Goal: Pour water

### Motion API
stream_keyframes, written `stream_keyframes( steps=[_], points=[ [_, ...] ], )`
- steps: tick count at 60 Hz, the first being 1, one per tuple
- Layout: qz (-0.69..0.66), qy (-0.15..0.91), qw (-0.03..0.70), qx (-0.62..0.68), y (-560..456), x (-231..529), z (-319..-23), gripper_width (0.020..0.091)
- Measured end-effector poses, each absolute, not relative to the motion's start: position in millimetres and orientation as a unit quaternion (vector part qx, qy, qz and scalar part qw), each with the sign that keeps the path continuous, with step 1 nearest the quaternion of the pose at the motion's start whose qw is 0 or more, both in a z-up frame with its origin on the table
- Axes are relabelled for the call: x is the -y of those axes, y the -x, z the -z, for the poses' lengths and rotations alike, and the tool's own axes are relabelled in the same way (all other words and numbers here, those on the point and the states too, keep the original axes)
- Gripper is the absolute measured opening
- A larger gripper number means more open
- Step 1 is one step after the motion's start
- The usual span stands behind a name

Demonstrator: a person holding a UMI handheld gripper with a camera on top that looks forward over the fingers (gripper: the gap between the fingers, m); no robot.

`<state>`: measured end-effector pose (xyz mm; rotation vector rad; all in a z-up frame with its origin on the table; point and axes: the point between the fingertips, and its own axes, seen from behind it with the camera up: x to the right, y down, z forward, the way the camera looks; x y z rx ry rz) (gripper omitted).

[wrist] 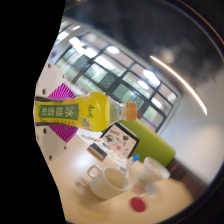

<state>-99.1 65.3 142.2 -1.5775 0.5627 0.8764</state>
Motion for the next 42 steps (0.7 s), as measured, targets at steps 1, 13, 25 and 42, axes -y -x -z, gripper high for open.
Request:
stream_keyframes(
  steps=[1,13,25,42],
  points=[
    [-0.396,0.663,0.576,-0.269,101,-65,-147,0.0271],
    [-0.64,0.462,0.399,-0.466,59,-102,-151,0.0269],
    [-0.698,0.361,0.325,-0.525,51,-95,-171,0.0275],
    [-0.688,0.345,0.317,-0.554,36,-99,-167,0.0275]
  ],
)
